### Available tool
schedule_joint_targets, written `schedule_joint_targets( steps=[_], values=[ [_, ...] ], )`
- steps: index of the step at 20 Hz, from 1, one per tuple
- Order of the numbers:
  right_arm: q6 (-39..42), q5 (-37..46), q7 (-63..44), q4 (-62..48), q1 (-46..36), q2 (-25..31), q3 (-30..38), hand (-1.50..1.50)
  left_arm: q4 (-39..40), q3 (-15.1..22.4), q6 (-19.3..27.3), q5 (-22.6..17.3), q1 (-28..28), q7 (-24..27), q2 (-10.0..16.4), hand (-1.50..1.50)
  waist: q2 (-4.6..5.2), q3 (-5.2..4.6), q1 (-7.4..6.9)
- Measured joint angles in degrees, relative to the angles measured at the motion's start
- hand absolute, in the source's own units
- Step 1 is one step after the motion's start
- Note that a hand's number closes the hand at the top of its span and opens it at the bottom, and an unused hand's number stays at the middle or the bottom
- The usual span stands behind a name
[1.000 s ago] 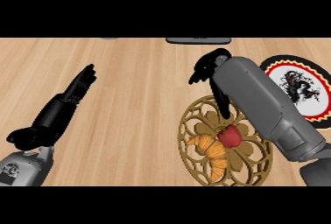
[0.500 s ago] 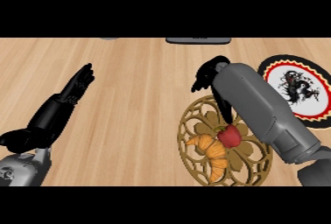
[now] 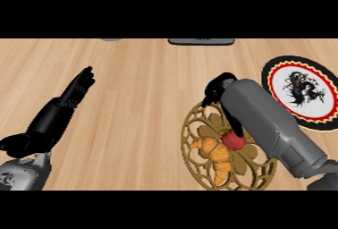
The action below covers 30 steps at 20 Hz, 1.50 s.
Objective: Pick the bell pepper from the placemat and place it in the plate
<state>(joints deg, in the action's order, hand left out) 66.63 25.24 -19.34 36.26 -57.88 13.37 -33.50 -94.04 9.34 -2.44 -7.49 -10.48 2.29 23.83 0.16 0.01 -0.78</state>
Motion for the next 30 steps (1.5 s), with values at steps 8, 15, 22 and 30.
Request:
schedule_joint_targets(
  steps=[8, 15, 22, 30],
  values=[
    [0.62, 1.65, 0.38, 4.48, 4.6, 0.67, -1.92, -1.5, -0.53, -1.47, -1.45, 0.8, 0.97, 0.04, -0.56, 0.0, -0.79, -0.29, 0.3],
    [0.57, 2.98, 0.77, 9.51, 8.26, 2.11, -3.9, -1.5, -1.19, -2.51, -2.42, 1.02, 1.31, -0.68, -1.01, 0.0, -1.31, -0.42, 0.41],
    [-0.43, 4.99, 4.65, 15.5, 10.54, 5.4, -7.35, 1.5, -1.1, -3.12, -3.04, 1.23, 0.69, -1.52, -1.5, 0.0, -1.34, -0.45, 0.08],
    [-16.52, 10.66, 12.77, 32.7, 19.56, 12.47, -12.34, 1.5, -0.42, -3.92, -1.8, 2.29, 1.29, -2.07, -2.23, 0.0, -2.02, -0.13, 3.28]
  ],
)
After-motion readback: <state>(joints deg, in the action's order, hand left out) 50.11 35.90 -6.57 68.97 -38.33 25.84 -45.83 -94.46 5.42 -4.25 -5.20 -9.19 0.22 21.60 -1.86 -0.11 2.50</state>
